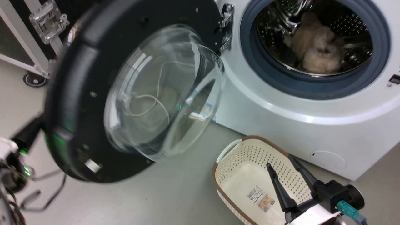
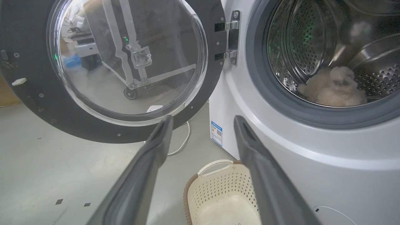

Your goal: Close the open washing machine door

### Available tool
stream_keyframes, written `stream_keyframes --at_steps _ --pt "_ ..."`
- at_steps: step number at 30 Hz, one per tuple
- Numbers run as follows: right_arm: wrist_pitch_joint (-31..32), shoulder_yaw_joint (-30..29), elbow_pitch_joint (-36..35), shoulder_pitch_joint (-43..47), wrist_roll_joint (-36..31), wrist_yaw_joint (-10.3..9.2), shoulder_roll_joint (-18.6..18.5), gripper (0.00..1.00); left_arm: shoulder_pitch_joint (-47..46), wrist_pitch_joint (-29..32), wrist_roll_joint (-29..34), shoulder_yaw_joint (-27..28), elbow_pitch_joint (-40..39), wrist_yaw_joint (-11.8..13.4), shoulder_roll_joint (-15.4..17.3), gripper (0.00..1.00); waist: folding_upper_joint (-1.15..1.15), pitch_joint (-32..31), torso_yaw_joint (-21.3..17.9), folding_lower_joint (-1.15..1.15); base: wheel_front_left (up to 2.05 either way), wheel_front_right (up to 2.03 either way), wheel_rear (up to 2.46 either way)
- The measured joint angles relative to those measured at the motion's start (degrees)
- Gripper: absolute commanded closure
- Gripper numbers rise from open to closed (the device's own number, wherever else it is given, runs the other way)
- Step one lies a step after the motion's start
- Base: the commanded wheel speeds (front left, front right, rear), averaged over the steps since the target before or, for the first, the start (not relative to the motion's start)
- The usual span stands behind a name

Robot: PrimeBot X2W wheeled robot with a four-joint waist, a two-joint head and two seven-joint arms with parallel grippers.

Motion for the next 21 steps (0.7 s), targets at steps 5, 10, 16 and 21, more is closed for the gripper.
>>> stream_keyframes --at_steps 5,10,16,21 --pt "0.0 -2.8 0.1 0.3 0.0 0.0 0.7 0.0 6.7 6.4 -3.6 -2.2 -7.5 -0.4 -4.7 1.0 0.0 -1.9 -0.7 0.0 0.0 0.0 0.0" --pt "0.0 -6.1 0.2 0.5 -0.4 0.0 1.2 0.0 14.2 10.5 -6.0 -6.1 -15.2 0.3 -10.0 1.0 0.0 -3.5 -2.4 0.0 0.0 0.0 0.0" --pt "0.0 -10.7 -0.1 0.6 -2.0 0.0 1.7 0.0 27.4 4.1 -16.2 -23.5 -23.3 2.0 -12.0 1.0 0.0 -4.0 -9.8 0.0 0.0 0.0 0.0" --pt "0.3 -11.3 -0.9 0.4 -2.6 0.0 1.5 0.0 27.4 -9.3 -21.1 -37.1 -20.7 -0.3 -12.4 1.0 0.0 -1.5 -18.3 0.01 0.0 0.0 0.0"
